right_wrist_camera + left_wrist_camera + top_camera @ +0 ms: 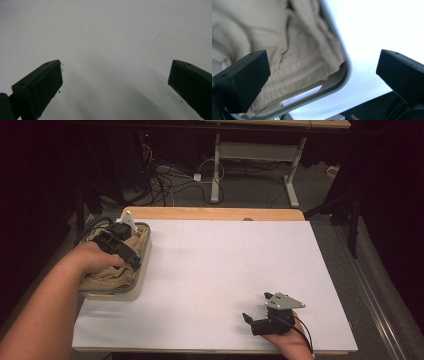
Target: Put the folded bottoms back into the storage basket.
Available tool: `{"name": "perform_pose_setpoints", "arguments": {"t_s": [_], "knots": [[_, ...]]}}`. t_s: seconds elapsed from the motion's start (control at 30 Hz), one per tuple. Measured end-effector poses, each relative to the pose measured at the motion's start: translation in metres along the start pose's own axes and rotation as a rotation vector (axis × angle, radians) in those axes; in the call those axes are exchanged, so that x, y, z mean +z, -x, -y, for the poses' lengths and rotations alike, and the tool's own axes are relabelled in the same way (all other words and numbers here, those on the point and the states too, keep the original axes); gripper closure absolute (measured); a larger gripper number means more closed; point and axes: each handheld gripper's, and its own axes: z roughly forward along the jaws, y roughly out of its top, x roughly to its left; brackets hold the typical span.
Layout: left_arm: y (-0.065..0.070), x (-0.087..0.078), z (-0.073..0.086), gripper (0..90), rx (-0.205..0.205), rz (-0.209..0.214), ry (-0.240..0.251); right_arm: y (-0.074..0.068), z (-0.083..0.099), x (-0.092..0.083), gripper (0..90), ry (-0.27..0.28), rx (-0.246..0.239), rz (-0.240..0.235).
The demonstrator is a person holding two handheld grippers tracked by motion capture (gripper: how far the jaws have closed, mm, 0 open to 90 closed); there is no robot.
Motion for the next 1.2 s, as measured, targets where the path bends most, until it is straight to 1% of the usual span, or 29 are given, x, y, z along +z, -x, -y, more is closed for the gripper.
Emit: {"name": "perform_pose_setpoints", "arguments": {"t_s": [0.1,0.23,0.37,0.5,0.57,0.7,0.8,0.93,1.0,1.1,1.13,1.2], "knots": [[0.013,0.005,-0.009,0.0,0.022,0.008,-0.004,0.001,0.000,0.000,0.4,0.002,-0.002,0.002],[0.032,0.013,-0.020,0.0,0.063,0.011,-0.008,0.001,0.000,0.000,0.4,0.006,0.001,0.003],[0.047,0.021,-0.031,0.0,0.092,0.036,-0.005,0.001,0.000,0.000,0.4,0.006,-0.006,0.000],[0.060,0.036,-0.039,0.0,0.124,0.051,-0.002,0.000,-0.001,-0.001,0.4,0.009,-0.001,-0.001],[0.067,0.044,-0.043,0.0,0.146,0.052,0.008,0.000,-0.001,-0.002,0.4,0.014,-0.004,-0.002],[0.077,0.060,-0.046,0.0,0.179,0.047,0.040,0.000,-0.001,-0.001,0.4,0.013,0.000,-0.005],[0.083,0.072,-0.047,0.0,0.186,0.052,0.071,0.000,-0.001,-0.001,0.4,0.012,-0.003,-0.005],[0.096,0.088,-0.049,0.0,0.206,0.048,0.109,0.000,-0.001,0.000,0.4,0.014,-0.006,-0.006],[0.102,0.098,-0.048,0.0,0.221,0.062,0.144,0.000,-0.001,0.000,0.4,0.014,-0.006,-0.006],[0.109,0.112,-0.046,0.0,0.239,0.080,0.181,-0.001,-0.001,0.000,0.4,0.022,-0.001,-0.006],[0.111,0.116,-0.046,0.0,0.244,0.084,0.190,-0.001,-0.001,0.000,0.4,0.024,-0.002,-0.005],[0.114,0.125,-0.043,0.0,0.253,0.095,0.226,-0.001,-0.001,0.000,0.4,0.025,-0.003,-0.006]]}}
